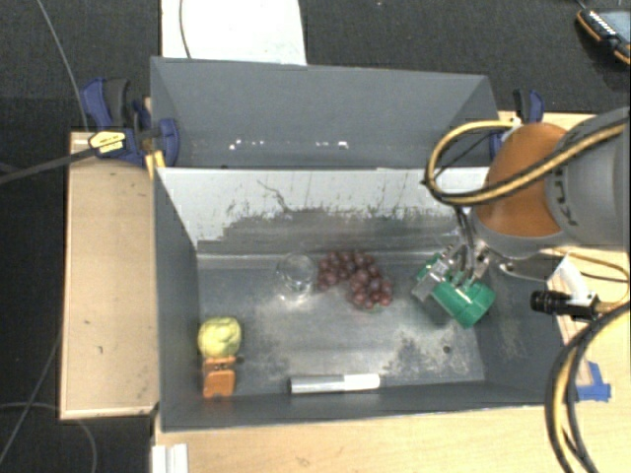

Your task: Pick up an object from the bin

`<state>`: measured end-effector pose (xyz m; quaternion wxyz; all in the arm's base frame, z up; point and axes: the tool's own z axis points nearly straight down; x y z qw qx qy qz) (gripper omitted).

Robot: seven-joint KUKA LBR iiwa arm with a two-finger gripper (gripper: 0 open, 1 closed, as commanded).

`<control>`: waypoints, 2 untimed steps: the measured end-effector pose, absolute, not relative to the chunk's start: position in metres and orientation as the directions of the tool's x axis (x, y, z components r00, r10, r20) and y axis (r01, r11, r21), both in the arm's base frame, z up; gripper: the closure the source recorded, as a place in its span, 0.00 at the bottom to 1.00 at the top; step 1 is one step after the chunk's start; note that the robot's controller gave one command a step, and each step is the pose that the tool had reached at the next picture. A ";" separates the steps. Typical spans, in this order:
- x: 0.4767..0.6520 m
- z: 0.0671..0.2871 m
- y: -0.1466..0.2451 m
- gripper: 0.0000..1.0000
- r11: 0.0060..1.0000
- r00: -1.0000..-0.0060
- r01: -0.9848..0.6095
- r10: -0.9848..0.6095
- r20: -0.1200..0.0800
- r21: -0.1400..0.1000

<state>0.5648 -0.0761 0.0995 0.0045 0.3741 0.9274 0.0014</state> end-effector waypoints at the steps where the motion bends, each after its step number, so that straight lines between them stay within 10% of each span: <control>1: 0.565 0.116 -0.076 1.00 0.723 -0.723 0.691 0.691 -0.008 0.007; 2: 0.565 0.129 -0.076 1.00 0.725 -0.725 0.689 0.689 -0.010 0.008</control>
Offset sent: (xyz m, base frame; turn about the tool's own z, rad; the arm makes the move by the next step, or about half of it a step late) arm 0.0006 0.0000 0.0402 -0.0026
